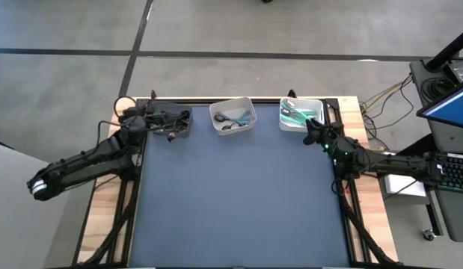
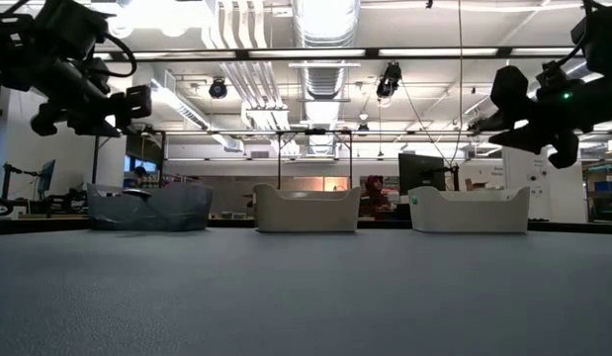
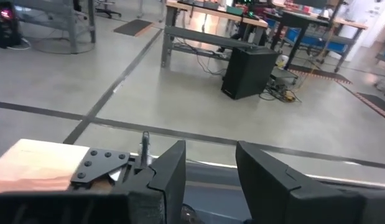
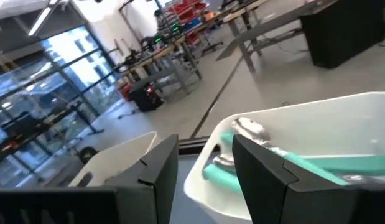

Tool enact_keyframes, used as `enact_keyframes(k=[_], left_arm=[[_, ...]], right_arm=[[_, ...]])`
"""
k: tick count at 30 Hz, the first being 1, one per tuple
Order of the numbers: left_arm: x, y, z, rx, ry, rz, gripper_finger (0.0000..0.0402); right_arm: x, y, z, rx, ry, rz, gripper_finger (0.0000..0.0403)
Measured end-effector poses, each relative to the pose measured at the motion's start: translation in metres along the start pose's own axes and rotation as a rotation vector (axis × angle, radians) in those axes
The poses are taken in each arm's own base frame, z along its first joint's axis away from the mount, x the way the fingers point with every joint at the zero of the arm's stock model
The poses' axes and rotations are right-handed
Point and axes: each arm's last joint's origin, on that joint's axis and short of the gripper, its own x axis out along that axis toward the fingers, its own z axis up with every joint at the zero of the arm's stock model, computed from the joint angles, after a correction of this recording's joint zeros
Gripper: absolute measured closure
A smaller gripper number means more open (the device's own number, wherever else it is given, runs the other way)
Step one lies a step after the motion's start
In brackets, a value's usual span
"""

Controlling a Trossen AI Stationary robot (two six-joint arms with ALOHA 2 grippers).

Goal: Sort silverware by color (type)
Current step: Return to Home Position

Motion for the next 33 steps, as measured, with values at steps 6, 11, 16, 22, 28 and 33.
enact_keyframes(k=[6, 11, 16, 22, 28, 33], left_arm=[[0.000, -0.005, 0.002, -0.037, 0.022, -0.112, 0.0278], [-0.002, -0.014, 0.007, -0.110, 0.060, -0.344, 0.0278], [-0.002, -0.022, 0.006, -0.104, 0.127, -0.516, 0.0278], [0.004, -0.030, -0.002, -0.072, 0.191, -0.560, 0.0278], [0.011, -0.039, -0.003, -0.095, 0.159, -0.576, 0.0278], [0.007, -0.033, -0.003, -0.111, 0.125, -0.593, 0.0278]], right_arm=[[0.000, -0.002, -0.004, -0.027, 0.040, 0.001, 0.0259], [0.000, -0.001, -0.005, -0.020, 0.057, 0.015, 0.0259], [0.000, -0.001, -0.005, -0.021, 0.058, 0.015, 0.0259], [0.000, -0.001, -0.005, -0.021, 0.058, 0.015, 0.0259], [0.000, -0.001, -0.005, -0.021, 0.058, 0.015, 0.0259], [0.000, -0.002, -0.005, -0.022, 0.059, 0.015, 0.0259]])
